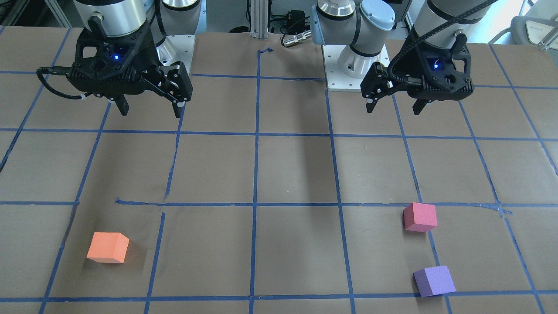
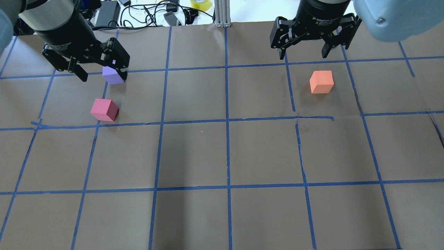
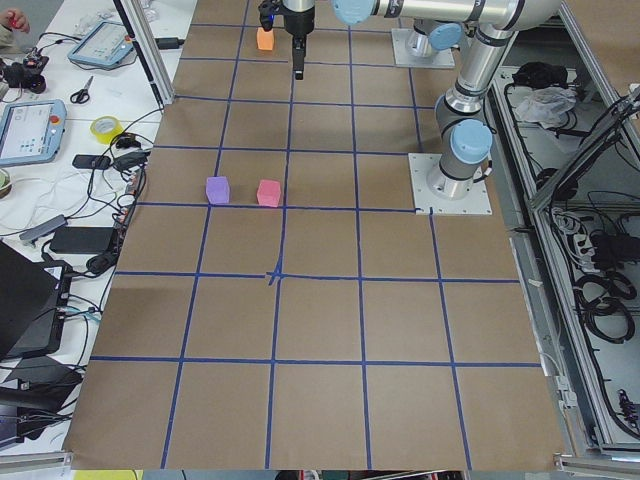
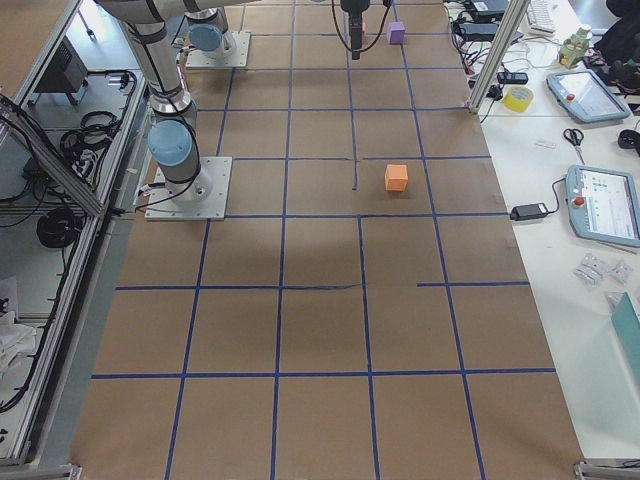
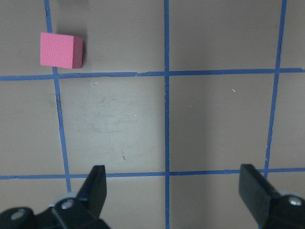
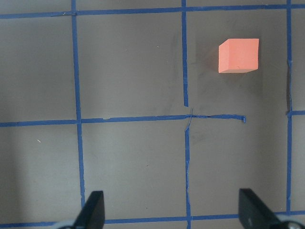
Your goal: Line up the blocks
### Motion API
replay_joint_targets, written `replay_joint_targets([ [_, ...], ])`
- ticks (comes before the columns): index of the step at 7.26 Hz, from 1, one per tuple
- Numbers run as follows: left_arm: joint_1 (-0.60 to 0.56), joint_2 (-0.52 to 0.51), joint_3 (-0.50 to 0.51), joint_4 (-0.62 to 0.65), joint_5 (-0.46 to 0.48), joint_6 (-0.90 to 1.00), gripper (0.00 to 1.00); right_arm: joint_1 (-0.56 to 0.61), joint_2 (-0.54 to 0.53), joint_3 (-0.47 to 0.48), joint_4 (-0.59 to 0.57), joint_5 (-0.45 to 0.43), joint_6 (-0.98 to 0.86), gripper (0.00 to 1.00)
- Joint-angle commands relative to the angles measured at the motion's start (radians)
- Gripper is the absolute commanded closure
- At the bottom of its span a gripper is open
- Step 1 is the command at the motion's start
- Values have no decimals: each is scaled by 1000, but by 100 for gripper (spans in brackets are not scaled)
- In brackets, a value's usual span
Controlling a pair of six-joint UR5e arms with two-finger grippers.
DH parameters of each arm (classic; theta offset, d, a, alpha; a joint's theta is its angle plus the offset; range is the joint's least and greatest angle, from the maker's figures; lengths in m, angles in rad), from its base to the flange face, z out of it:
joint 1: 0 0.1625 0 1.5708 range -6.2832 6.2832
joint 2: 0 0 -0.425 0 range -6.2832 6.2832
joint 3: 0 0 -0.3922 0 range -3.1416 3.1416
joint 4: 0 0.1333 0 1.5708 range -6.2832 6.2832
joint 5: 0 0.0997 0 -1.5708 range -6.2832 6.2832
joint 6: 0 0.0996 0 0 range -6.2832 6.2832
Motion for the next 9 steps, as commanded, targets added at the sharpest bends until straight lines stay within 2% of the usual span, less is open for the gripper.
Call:
replay_joint_targets([
  [1, -3, -11, 0, 0, -6, 0, 0, 1, 6, 11, -47, 1, -7, 0],
  [2, -5, -10, 0, 0, -6, 0, 0, -7, 47, 5, -82, -5, -1, 0],
  [4, -6, -13, -1, -2, 6, 12, 0, -95, 101, -3, -92, -3, -18, 0],
  [6, -6, -16, 4, 0, -8, 0, 0, -183, 167, 10, -109, -3, -117, 0],
  [7, -8, -18, 0, -2, -5, 1, 0, -194, 228, 11, -162, -6, -130, 0],
  [8, -6, -18, 10, 1, -8, 1, 0, -210, 293, 13, -196, -8, -195, 8],
  [9, -6, -16, 5, 0, 3, 20, 0, -243, 342, 11, -214, -3, -234, 8],
])
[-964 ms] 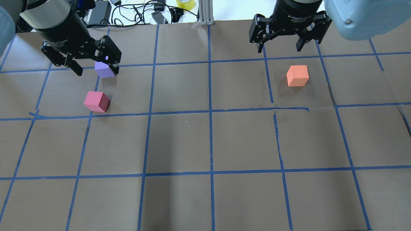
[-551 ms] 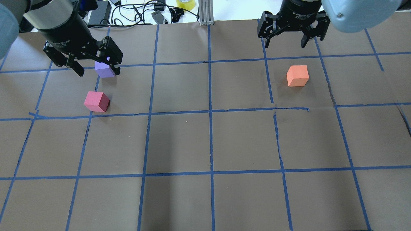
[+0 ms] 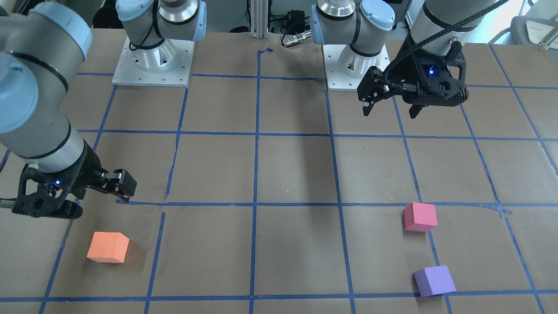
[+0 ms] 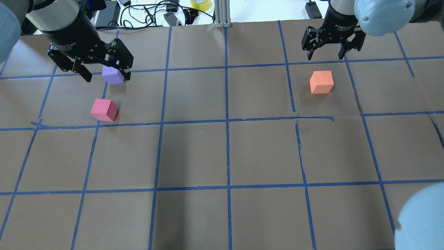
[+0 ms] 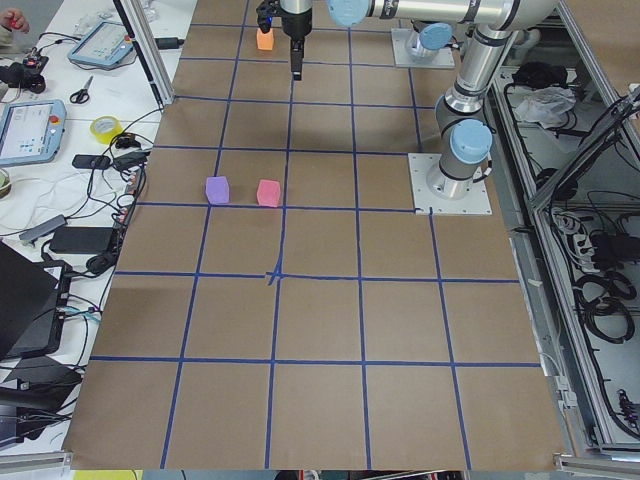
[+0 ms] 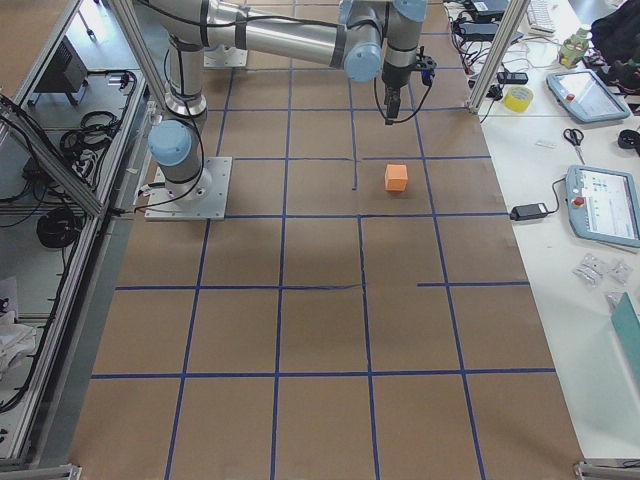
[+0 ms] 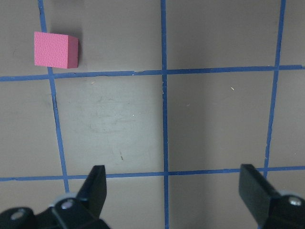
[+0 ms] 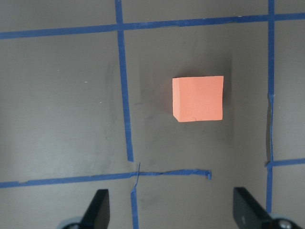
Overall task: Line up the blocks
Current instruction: 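Move the right gripper down over the orange cube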
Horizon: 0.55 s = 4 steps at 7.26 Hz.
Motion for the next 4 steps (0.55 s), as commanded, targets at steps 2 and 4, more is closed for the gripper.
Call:
replay_joint_targets([
  [2, 0, -1, -1, 0, -2, -2, 0, -46, 150, 2, -127, -2, -55, 7],
  [4, 0, -5, -1, 1, -4, -2, 0, -66, 238, 0, -230, 0, -85, 7],
])
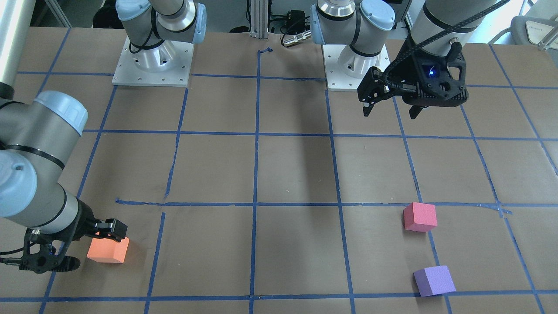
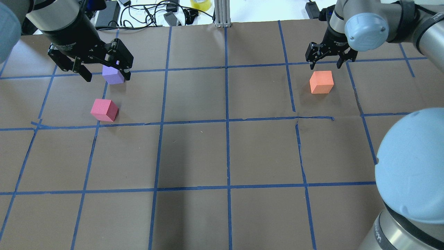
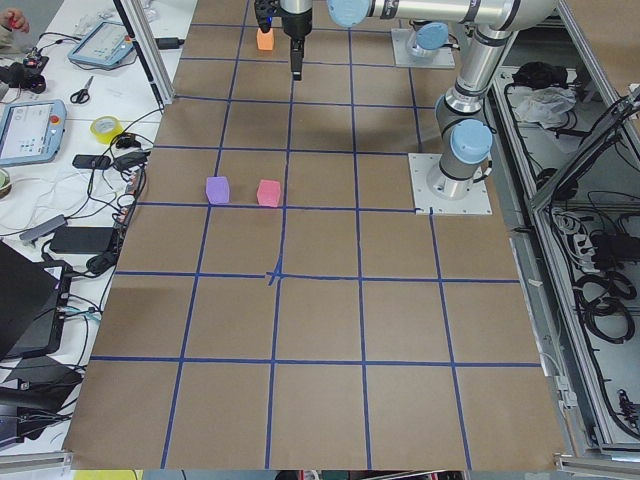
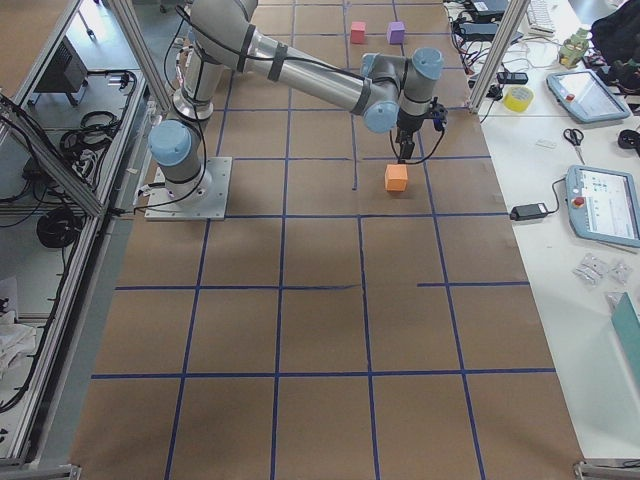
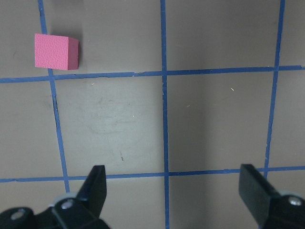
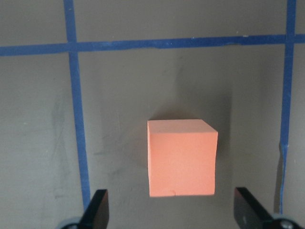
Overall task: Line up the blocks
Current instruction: 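Move the right gripper down over the orange cube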
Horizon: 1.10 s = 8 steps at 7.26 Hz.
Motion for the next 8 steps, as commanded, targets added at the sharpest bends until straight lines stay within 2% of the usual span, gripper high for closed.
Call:
replay_joint_targets([
  [1, 0, -7, 0, 8, -1, -4, 0, -11, 76, -1, -74, 3, -13, 7],
  [5, 0, -6, -2, 10, -1, -4, 0, -11, 108, 2, -77, -2, -43, 10],
  [8, 0, -6, -2, 27, 0, -6, 0, -11, 111, 2, -77, -5, -74, 27],
])
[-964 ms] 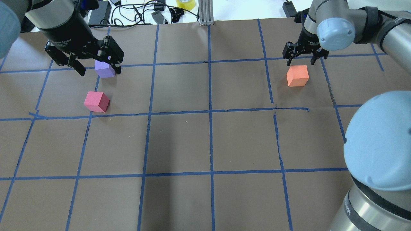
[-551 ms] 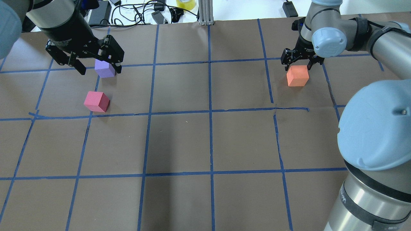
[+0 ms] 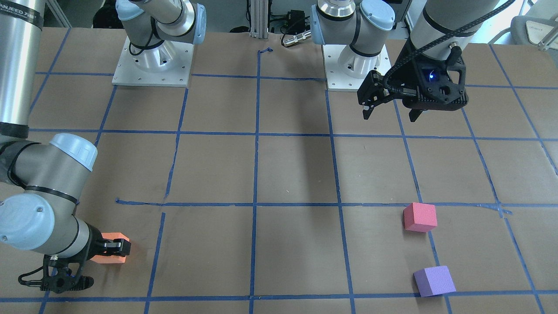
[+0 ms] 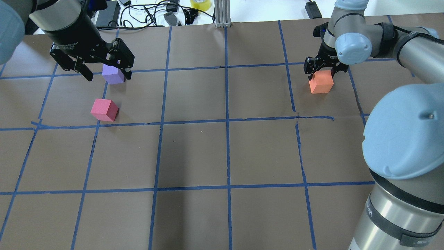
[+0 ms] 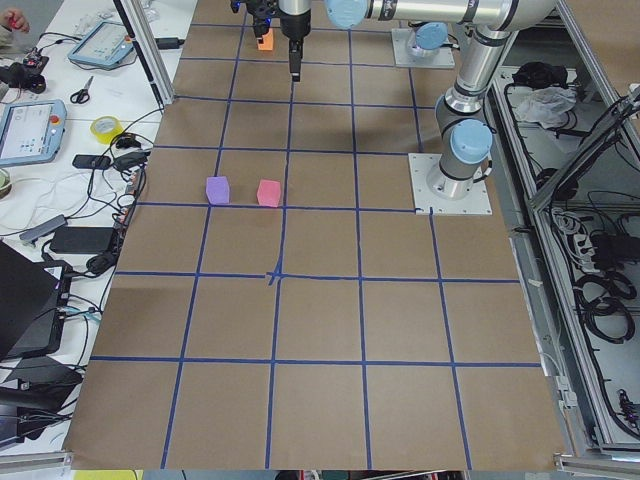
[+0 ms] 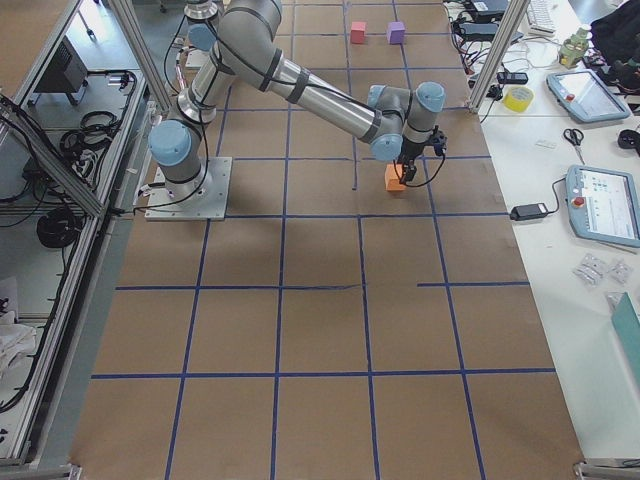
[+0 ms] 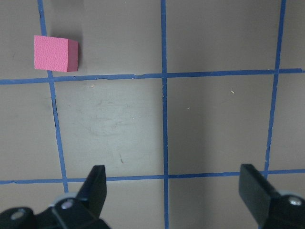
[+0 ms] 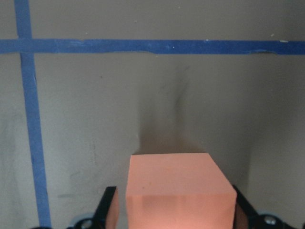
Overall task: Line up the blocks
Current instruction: 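Close the right gripper on the orange cube and lift it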
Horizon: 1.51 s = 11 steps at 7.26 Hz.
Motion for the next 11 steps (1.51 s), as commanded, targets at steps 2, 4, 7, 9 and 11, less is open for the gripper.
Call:
replay_joint_targets([
  [2, 0, 4, -2, 10, -1, 1, 0, -2, 5, 0, 1, -2, -16, 34],
  [4, 0, 3, -3, 10, 0, 1, 0, -2, 5, -1, 2, -2, -20, 44],
  [7, 0, 3, 0, 10, 2, 1, 0, -2, -5, -23, 6, 0, -19, 50],
  [9, 0, 4, -2, 10, 2, 1, 0, 1, 0, -58, 12, 3, -13, 51],
  [11, 5, 4, -2, 10, 3, 3, 0, 58, -5, -78, 20, 5, 57, 51],
])
